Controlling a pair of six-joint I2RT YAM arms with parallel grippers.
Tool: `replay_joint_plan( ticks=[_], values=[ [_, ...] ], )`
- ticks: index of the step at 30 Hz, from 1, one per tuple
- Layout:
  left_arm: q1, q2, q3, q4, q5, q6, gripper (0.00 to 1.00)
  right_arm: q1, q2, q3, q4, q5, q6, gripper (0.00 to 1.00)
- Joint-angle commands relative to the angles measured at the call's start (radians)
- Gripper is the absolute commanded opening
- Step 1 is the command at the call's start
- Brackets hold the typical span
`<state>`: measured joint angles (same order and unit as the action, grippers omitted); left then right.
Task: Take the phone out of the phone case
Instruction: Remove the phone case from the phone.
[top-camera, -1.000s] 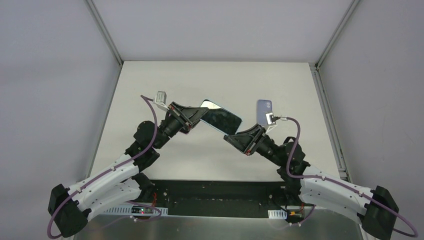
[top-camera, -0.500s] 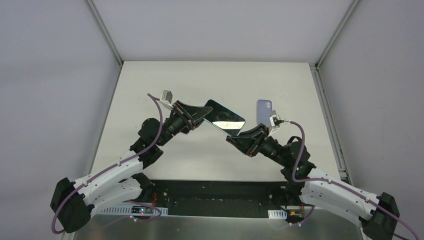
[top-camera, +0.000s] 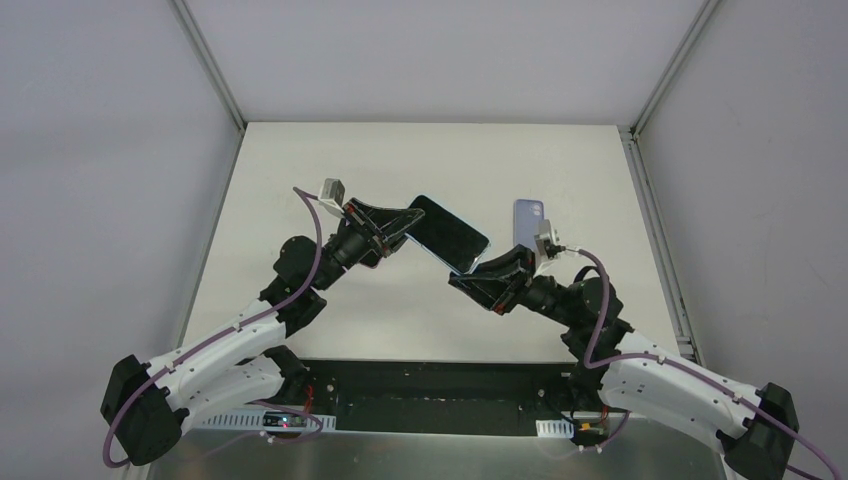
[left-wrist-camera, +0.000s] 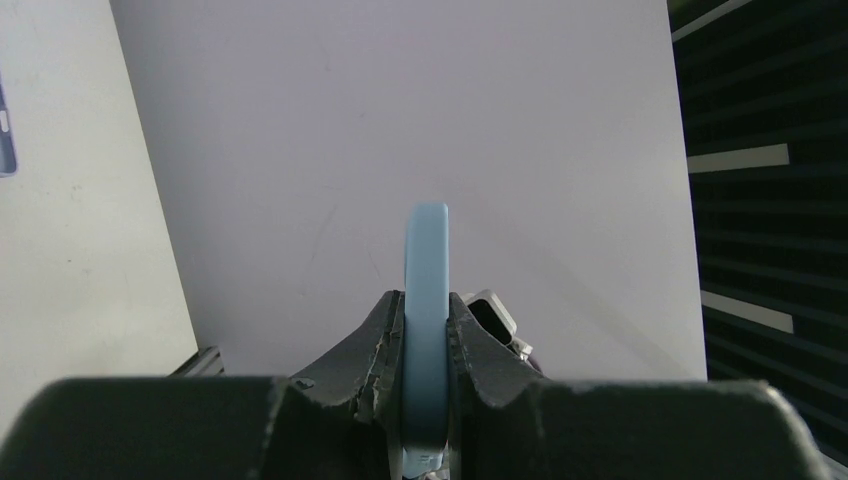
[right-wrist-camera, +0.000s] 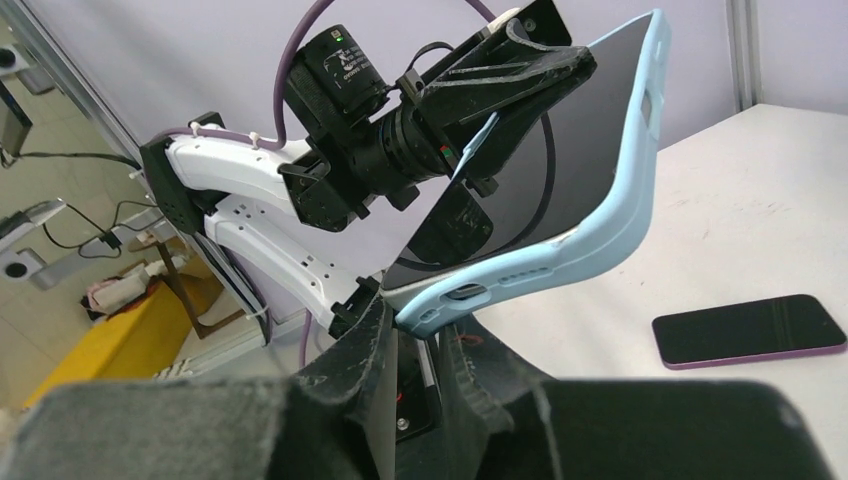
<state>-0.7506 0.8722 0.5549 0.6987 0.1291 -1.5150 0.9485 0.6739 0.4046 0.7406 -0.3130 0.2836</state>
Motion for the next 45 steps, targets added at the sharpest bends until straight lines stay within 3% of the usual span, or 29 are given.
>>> replay_joint_plan(
  ticks=[1,10,16,24,28,32,36,42,45],
  values=[
    [-0.023,0.003,0.044,0.068,0.134,-0.059,0.0,0.006,0.014,0.058,0.004,-0.048,-0.111,0.0],
    [-0.025,-0.005,0.048,0.074,0.154,-0.062,0.0,0.006,-0.011,0.057,-0.044,-0.037,-0.173,0.0],
    [-0.024,-0.021,0.047,0.074,0.138,-0.038,0.0,0.005,-0.05,0.08,-0.195,-0.049,-0.197,0.0],
    [-0.016,-0.014,0.059,0.071,0.119,0.012,0.0,0.006,-0.139,0.136,-0.435,-0.087,-0.16,0.59],
    [-0.002,-0.016,0.074,0.069,0.122,0.041,0.0,0.007,-0.217,0.156,-0.567,-0.05,-0.137,0.75],
    [0.024,-0.042,0.072,0.059,0.112,0.091,0.0,0.007,-0.334,0.123,-0.597,0.054,-0.066,0.79],
    [0.036,-0.089,0.032,0.048,0.045,0.148,0.0,0.006,-0.426,0.066,-0.522,0.184,0.073,0.84],
    [0.037,-0.12,-0.001,0.045,0.005,0.215,0.0,0.005,-0.402,0.02,-0.484,0.504,0.3,0.86],
    [0.037,-0.138,-0.015,0.047,0.0,0.243,0.0,0.005,-0.408,-0.028,-0.388,0.554,0.393,0.87]
  ],
)
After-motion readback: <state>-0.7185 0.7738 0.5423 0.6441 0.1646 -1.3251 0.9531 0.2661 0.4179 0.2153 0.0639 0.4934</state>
